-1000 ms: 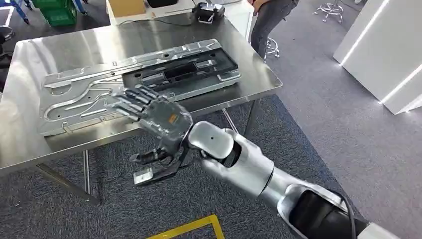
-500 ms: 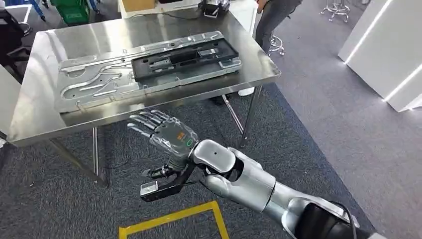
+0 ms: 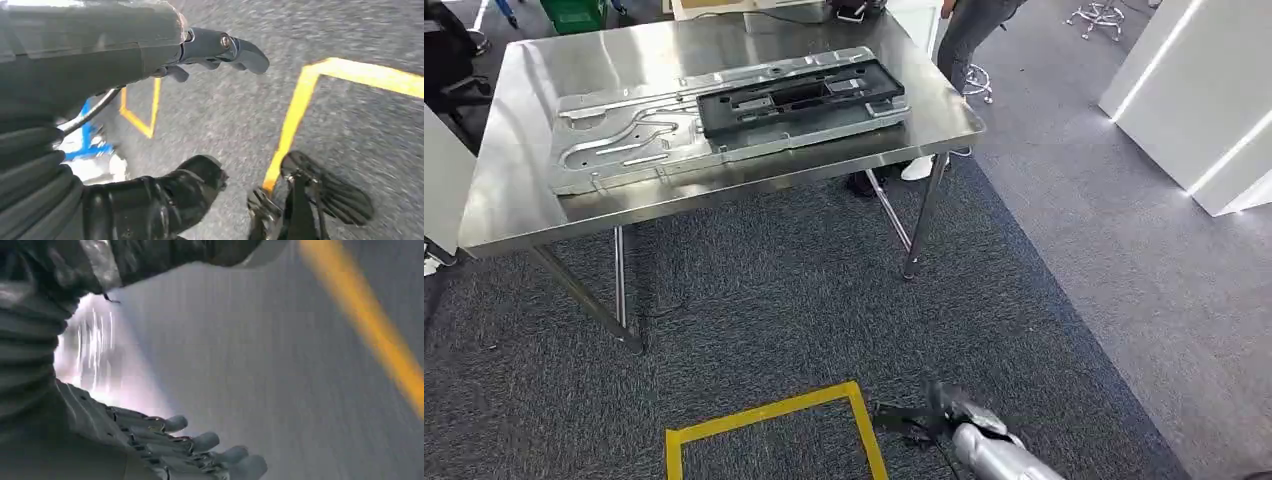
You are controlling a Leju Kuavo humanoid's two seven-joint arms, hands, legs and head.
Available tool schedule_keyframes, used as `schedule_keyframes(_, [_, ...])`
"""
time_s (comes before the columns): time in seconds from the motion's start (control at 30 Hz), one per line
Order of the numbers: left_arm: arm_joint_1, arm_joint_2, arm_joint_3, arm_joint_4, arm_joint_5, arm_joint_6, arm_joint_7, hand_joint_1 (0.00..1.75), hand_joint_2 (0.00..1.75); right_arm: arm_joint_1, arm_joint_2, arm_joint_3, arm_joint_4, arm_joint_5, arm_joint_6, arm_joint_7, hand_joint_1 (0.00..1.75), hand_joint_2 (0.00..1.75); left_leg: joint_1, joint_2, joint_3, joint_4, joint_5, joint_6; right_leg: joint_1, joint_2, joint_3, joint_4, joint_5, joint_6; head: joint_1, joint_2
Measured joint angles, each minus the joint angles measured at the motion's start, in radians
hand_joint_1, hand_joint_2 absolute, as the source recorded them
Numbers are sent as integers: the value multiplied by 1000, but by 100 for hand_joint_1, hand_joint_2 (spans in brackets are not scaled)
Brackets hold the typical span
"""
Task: Take the parts from the cabinet and place them on the table.
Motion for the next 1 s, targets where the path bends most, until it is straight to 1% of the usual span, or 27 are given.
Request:
schedule_keyframes(0.03, [0, -4, -3, 0, -14, -6, -8, 0, 175, 38, -4, -55, 35, -64, 39, 3, 0, 0, 0, -6, 7, -5, 4, -6, 9, 3, -5, 16, 36, -8, 1, 0])
schedule_keyframes(0.1, [0, -10, -14, 0, -35, -14, -24, 0, 175, 97, -16, -153, 92, -150, 73, 3, 0, 0, -1, -9, 9, -11, 15, -20, 11, 2, -10, 10, 30, -23, 0, 0])
schedule_keyframes(0.13, [5, -10, -18, 0, -43, -17, -28, 0, 175, 122, -19, -191, 110, -174, 87, 2, 0, 0, -4, -10, 1, -16, 23, -31, 10, 1, -16, 3, 41, -34, 1, 0])
schedule_keyframes(0.17, [3, -12, -21, 1, -50, -21, -32, 0, 175, 136, -21, -222, 128, -191, 99, -3, 0, 0, 0, -7, -2, -3, 9, -35, 2, -1, -27, -4, 58, -46, 0, 0])
schedule_keyframes(0.2, [3, -15, -23, 2, -52, -21, -34, 0, 175, 146, -24, -242, 139, -195, 105, -2, 0, 0, 1, -6, -15, 21, -47, -38, 5, 2, -42, -7, 71, -56, 0, 0])
schedule_keyframes(0.23, [4, -18, -23, 2, -53, -21, -34, 0, 175, 156, -29, -268, 150, -200, 108, -2, 0, 0, 1, -5, -29, 72, -125, -40, 6, 3, -58, -7, 83, -64, -1, 0])
schedule_keyframes(0.27, [2, -19, -24, 2, -53, -21, -36, 0, 175, 165, -30, -290, 159, -200, 111, -1, 0, 0, 2, -6, -43, 141, -196, -43, 9, 4, -76, -6, 96, -66, -1, 0])
schedule_keyframes(0.3, [-1, -20, -25, 2, -53, -21, -37, 0, 175, 171, -31, -310, 168, -201, 112, 1, 0, 0, 1, -6, -51, 214, -242, -45, 13, 3, -94, -5, 109, -68, -1, 0])
schedule_keyframes(0.33, [-3, -20, -27, 2, -53, -21, -37, 0, 175, 173, -32, -327, 177, -202, 114, 2, 0, 0, 1, -6, -50, 268, -253, -45, 17, 3, -108, -3, 122, -68, -1, 0])
schedule_keyframes(0.4, [-7, -20, -32, 2, -54, -21, -38, 0, 175, 177, -32, -351, 189, -202, 116, 3, 0, 0, -2, -5, -1, 277, -184, -37, 25, 3, -145, 2, 148, -68, -1, 0])
schedule_keyframes(0.43, [-8, -21, -34, 2, -54, -22, -38, 0, 175, 178, -32, -358, 194, -203, 118, 6, 0, 0, -6, -6, 47, 234, -144, -29, 28, 3, -161, 4, 160, -68, -1, 0])
schedule_keyframes(0.47, [-13, -21, -36, 2, -62, -24, -38, 0, 175, 179, -32, -365, 197, -210, 130, 13, 0, 0, -12, -8, 121, 148, -129, -14, 32, 5, -176, 5, 174, -68, -1, 0])
schedule_keyframes(0.5, [-20, -17, -43, 0, -73, -26, -38, 0, 175, 177, -26, -373, 200, -218, 142, 22, 0, 0, -23, -41, 211, 38, -161, 11, 25, 11, -181, 8, 186, -63, 0, 0])
schedule_keyframes(0.53, [-21, -19, -48, 0, -80, -31, -38, 0, 175, 177, -26, -379, 201, -228, 157, 21, 0, 0, -34, -53, 293, -71, -188, 18, 32, 13, -184, 9, 193, -58, -1, 0])
schedule_keyframes(0.57, [-27, -19, -53, 0, -90, -34, -37, 0, 175, 179, -27, -389, 203, -237, 170, 6, 0, 0, -34, -46, 294, -100, -202, 19, 32, 13, -187, 6, 213, -53, 1, 0])
schedule_keyframes(0.63, [-34, -21, -68, 0, -110, -40, -27, 0, 175, 179, -27, -400, 205, -238, 197, -34, 0, 0, -39, -31, 279, -97, -182, 32, 27, 24, -187, -18, 248, -44, 0, 0])
schedule_keyframes(0.67, [-34, -30, -76, 2, -119, -44, -21, 0, 0, 188, -31, -401, 211, -234, 205, -61, 0, 0, -26, -20, 263, -110, -155, 36, 35, 34, -193, -30, 267, -40, 0, 0])
schedule_keyframes(0.7, [-47, -30, -83, 3, -127, -46, -17, 0, 0, 186, -27, -407, 215, -225, 213, -96, 0, 0, -23, -5, 247, -111, -136, 42, 27, 29, -207, -13, 213, -34, -5, 0])
schedule_keyframes(0.73, [-54, -30, -91, 3, -132, -47, -14, 0, 0, 186, -26, -411, 215, -218, 211, -121, 0, 0, -21, 5, 228, -114, -120, 53, 22, 24, -220, 36, 130, -26, -1, 0])
schedule_keyframes(0.77, [-54, -32, -98, 3, -135, -47, -11, 0, 0, 187, -24, -411, 215, -208, 204, -134, 0, 0, -21, 14, 211, -113, -106, 50, 16, 20, -231, 104, 60, -16, 0, 0])
schedule_keyframes(0.8, [-55, -35, -103, 3, -138, -48, -11, 0, 0, 186, -24, -412, 215, -203, 196, -149, 0, 0, -20, 25, 192, -112, -93, 49, 9, 18, -243, 183, 10, -5, -2, 0])
schedule_keyframes(0.83, [-58, -40, -108, 3, -141, -48, -11, 0, 0, 185, -23, -412, 215, -192, 182, -161, 0, 0, -19, 37, 173, -109, -79, 46, 2, 16, -251, 261, -9, 5, -1, 0])
schedule_keyframes(0.87, [-61, -42, -113, 3, -143, -49, -11, 0, 0, 184, -22, -412, 215, -187, 172, -168, 0, 0, -16, 49, 154, -103, -69, 42, -6, 14, -249, 311, 13, 15, -2, 0])
schedule_keyframes(0.9, [-66, -45, -120, 3, -145, -51, -11, 0, 0, 184, -21, -412, 215, -181, 162, -174, 0, 0, -11, 61, 132, -92, -58, 35, -14, 11, -226, 323, 65, 25, -2, 0])
schedule_keyframes(0.93, [-69, -47, -124, 3, -145, -55, -11, 0, 0, 184, -20, -412, 216, -177, 154, -175, 0, 0, -5, 70, 111, -80, -53, 28, -21, 5, -186, 294, 104, 34, -1, 0])
schedule_keyframes(0.97, [-71, -48, -128, 3, -145, -58, -11, 0, 0, 184, -20, -412, 216, -175, 148, -176, 0, 0, 0, 79, 93, -65, -49, 22, -28, -8, -124, 230, 116, 43, -1, 0])
schedule_keyframes(1.0, [-76, -48, -131, 3, -145, -59, -11, 0, 0, 183, -20, -412, 216, -175, 140, -177, 0, 0, -2, 86, 82, -47, -48, 15, -35, -41, -49, 139, 90, 49, -1, 0])
